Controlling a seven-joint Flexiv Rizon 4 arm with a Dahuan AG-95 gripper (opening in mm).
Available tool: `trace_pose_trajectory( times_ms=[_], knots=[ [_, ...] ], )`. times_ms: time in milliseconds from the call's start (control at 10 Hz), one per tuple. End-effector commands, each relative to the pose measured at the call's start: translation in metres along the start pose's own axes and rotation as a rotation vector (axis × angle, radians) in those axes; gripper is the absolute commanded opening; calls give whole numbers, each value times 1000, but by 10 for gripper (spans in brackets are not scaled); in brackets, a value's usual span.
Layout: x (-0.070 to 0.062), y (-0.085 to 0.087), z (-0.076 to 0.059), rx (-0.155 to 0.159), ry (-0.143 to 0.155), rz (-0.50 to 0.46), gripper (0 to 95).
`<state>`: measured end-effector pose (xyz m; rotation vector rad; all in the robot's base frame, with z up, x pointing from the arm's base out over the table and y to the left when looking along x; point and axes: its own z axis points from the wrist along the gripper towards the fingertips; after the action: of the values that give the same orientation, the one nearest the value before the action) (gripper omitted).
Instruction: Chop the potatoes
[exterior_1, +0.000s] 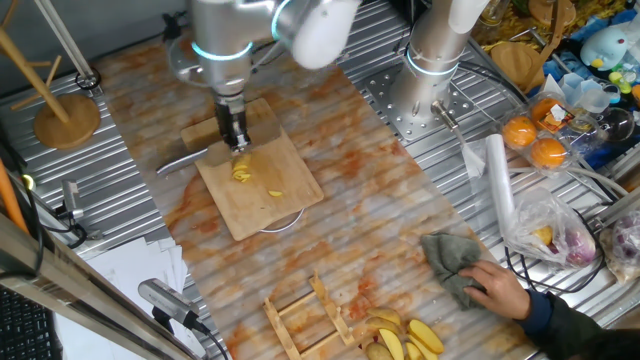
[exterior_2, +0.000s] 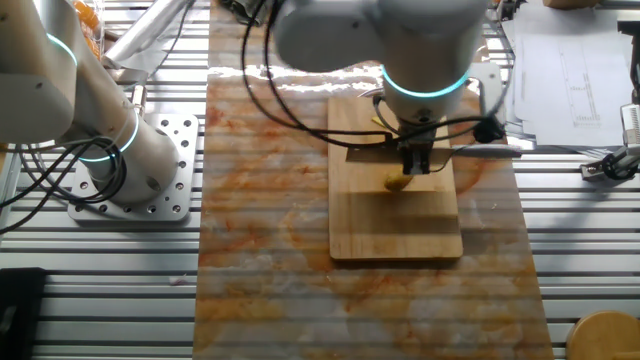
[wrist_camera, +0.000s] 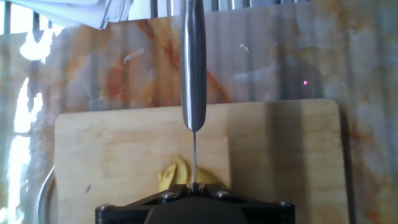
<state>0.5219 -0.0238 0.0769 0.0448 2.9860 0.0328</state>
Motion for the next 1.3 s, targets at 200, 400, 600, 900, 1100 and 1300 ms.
trace_pose_trajectory(
  times_ms=[200,400,600,900,1100,1300],
  knots=[
    [-2,1,4,-9,8,9,0],
    [-2,1,7,-3,10,33,0],
    [-1,1,11,-2,11,42,0],
    [1,1,17,-2,12,60,0],
    [3,1,17,-2,13,63,0],
    [8,1,21,-1,11,62,0]
  ],
)
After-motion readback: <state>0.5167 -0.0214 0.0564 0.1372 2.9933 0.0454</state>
